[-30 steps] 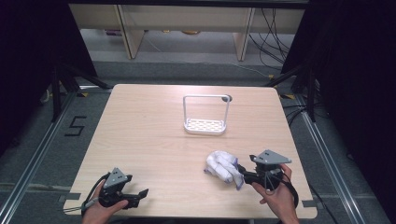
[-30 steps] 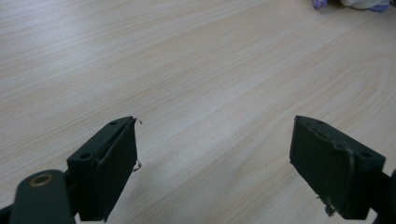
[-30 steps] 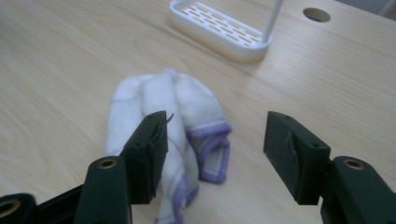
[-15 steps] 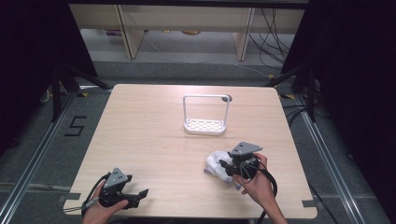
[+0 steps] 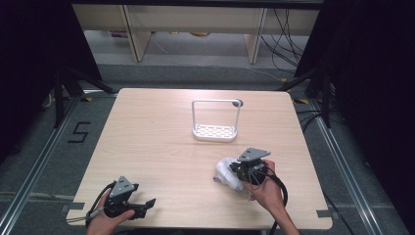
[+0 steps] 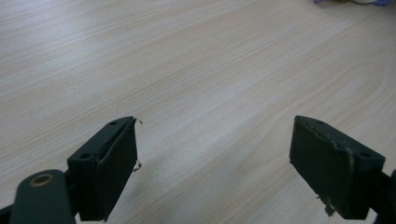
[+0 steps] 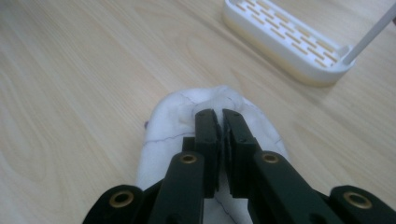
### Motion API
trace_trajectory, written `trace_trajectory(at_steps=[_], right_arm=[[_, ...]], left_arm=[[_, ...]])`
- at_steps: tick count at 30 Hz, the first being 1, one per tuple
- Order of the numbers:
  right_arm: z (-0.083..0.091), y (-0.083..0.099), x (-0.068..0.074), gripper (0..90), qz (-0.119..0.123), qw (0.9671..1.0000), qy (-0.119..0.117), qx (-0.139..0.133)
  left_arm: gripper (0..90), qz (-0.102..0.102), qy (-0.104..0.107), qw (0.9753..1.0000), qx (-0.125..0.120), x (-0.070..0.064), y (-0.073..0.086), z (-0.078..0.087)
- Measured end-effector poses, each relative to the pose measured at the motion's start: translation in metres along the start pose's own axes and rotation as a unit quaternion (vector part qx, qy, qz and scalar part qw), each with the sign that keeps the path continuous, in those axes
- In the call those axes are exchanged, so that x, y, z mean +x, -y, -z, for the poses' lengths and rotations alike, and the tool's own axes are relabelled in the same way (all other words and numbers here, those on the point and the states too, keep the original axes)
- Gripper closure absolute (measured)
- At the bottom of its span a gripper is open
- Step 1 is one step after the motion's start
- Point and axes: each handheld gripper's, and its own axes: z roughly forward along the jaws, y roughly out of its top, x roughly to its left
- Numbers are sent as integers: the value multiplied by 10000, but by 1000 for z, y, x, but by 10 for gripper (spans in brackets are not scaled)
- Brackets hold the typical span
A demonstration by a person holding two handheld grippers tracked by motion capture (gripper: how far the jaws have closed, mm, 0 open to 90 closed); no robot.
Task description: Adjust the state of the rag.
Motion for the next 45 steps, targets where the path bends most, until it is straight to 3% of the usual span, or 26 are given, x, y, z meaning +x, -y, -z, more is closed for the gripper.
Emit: trace_trajectory(at_steps=[1, 4, 6, 7, 8, 10, 12, 14, 16, 18, 20, 23, 24, 25, 26, 28, 29, 30, 31, 34, 39, 40, 41, 43, 45], right_arm=[[6, -4, 0, 861, 135, 9997, -45, -210], [14, -11, 3, 864, 81, 9992, -159, -360], [20, -17, 3, 865, 251, 9982, -212, -504], [24, -22, 6, 865, 201, 9979, -305, -541], [30, -27, 8, 866, 250, 9972, -254, -658], [42, -43, 13, 866, 340, 9943, -406, -923], [45, -47, 15, 866, 413, 9930, -421, -1025], [55, -63, 22, 867, 502, 9881, -476, -1372], [57, -68, 23, 867, 506, 9877, -507, -1390], [57, -74, 23, 867, 504, 9847, -650, -1537], [55, -73, 22, 867, 503, 9856, -706, -1454], [40, -59, 21, 867, 498, 9901, -684, -1116], [25, -42, 20, 866, 472, 9943, -671, -686], [17, -33, 19, 866, 530, 9952, -637, -519], [17, -33, 19, 866, 530, 9952, -637, -519], [7, -16, 17, 866, 467, 9966, -651, -186], [6, -10, 16, 866, 456, 9967, -666, -82], [5, -5, 14, 866, 533, 9964, -652, -30], [8, 4, 12, 866, 443, 9974, -565, 31], [12, 13, 10, 864, 353, 9979, -532, 68], [16, 28, 7, 835, 164, 9982, -533, 199], [17, 30, 4, 724, 83, 9990, -431, 41], [17, 30, 4, 724, 83, 9990, -431, 41], [23, 30, 0, 640, -67, 9992, -383, -63], [40, 36, -2, 552, -327, 9993, -86, -145]], left_arm=[[147, 29, -24, 10000, -20, 0, 0, -1], [147, 6, -25, 10000, -17, 0, 0, -1], [147, -22, 9, 10000, 15, 0, 0, 0], [147, 17, -32, 10000, -26, 0, 0, -1], [147, 16, -19, 10000, 11, 0, -1, 0], [147, 10, -12, 10000, -12, 1, 0, 0], [147, 60, -21, 10000, -21, 0, 0, -1], [147, 60, -22, 10000, -29, 1, -1, 0], [147, 35, -9, 10000, -36, 1, -1, 0], [148, 44, -38, 10000, -19, 2, -1, 1], [148, 57, -50, 10000, -54, 2, -1, 2], [149, 47, -3, 10000, -74, 0, -1, 1], [154, 79, 11, 9999, -120, -2, -1, 0], [161, 79, 11, 9999, -120, -2, -1, 0], [161, 73, 81, 9999, -116, -3, -1, 0], [182, 19, 199, 9998, -84, -5, -2, -2], [191, -9, 254, 9996, -83, -6, -2, -2], [212, 91, 332, 9993, -168, -8, -3, -4], [232, 88, 419, 9989, -205, -10, -5, -4], [246, 73, 695, 9969, -374, -17, -10, -8], [276, -111, 1098, 9932, -382, -34, -20, -21], [287, -116, 1318, 9905, -385, -43, -25, -28], [288, -116, 1318, 9905, -385, -43, -25, -28], [296, -249, 1385, 9895, -320, -53, -30, -36], [345, -356, 1421, 9887, -323, -62, -34, -44]])
